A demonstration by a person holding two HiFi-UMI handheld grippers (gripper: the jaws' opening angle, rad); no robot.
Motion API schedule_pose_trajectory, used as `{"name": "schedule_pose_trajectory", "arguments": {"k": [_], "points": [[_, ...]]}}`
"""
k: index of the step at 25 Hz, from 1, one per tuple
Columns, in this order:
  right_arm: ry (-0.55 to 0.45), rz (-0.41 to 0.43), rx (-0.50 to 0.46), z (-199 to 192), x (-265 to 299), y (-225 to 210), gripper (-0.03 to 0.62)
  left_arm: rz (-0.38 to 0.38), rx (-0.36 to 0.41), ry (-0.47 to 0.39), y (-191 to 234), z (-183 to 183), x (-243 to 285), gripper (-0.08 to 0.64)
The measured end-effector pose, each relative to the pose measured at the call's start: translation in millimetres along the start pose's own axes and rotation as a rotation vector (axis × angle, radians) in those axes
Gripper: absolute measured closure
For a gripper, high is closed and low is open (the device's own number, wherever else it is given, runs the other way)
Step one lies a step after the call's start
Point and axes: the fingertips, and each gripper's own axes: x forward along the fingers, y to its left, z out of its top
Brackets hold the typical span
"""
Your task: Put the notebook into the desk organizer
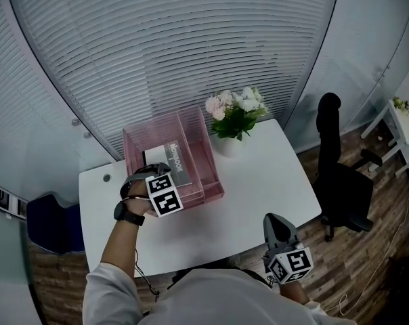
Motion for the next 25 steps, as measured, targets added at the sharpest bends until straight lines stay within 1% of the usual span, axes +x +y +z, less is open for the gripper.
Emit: {"name": "schedule_pose_trajectory", "arguments": {"k": [3, 7, 11, 13, 15, 18, 22, 25], "points": [[0.000, -0.002, 0.001, -1, 1, 0, 0.578, -0.037, 0.012, -0.002, -4, 0, -2, 0.304], [-0.002, 0.000, 0.001, 0, 3, 1, 0.578, -0.097, 0.010, -0.026, -14, 2, -7, 0.265], [-0.001, 0.010, -0.002, 1, 7, 5, 0.580, -0.109, -0.014, -0.056, -18, 2, -9, 0.262], [-0.002, 0.021, -0.004, 2, 10, 8, 0.580, -0.112, -0.040, -0.102, -18, 6, -16, 0.262], [-0.005, 0.034, -0.011, 6, 15, 11, 0.578, -0.107, -0.078, -0.183, -16, 15, -28, 0.262], [-0.013, 0.056, -0.023, 12, 23, 19, 0.578, -0.053, -0.143, -0.311, -7, 25, -52, 0.264], [-0.028, 0.085, -0.041, 23, 33, 30, 0.578, 0.047, -0.245, -0.453, 4, 23, -88, 0.269], [-0.045, 0.115, -0.060, 32, 40, 41, 0.578, 0.123, -0.331, -0.564, 8, 18, -121, 0.301]]}}
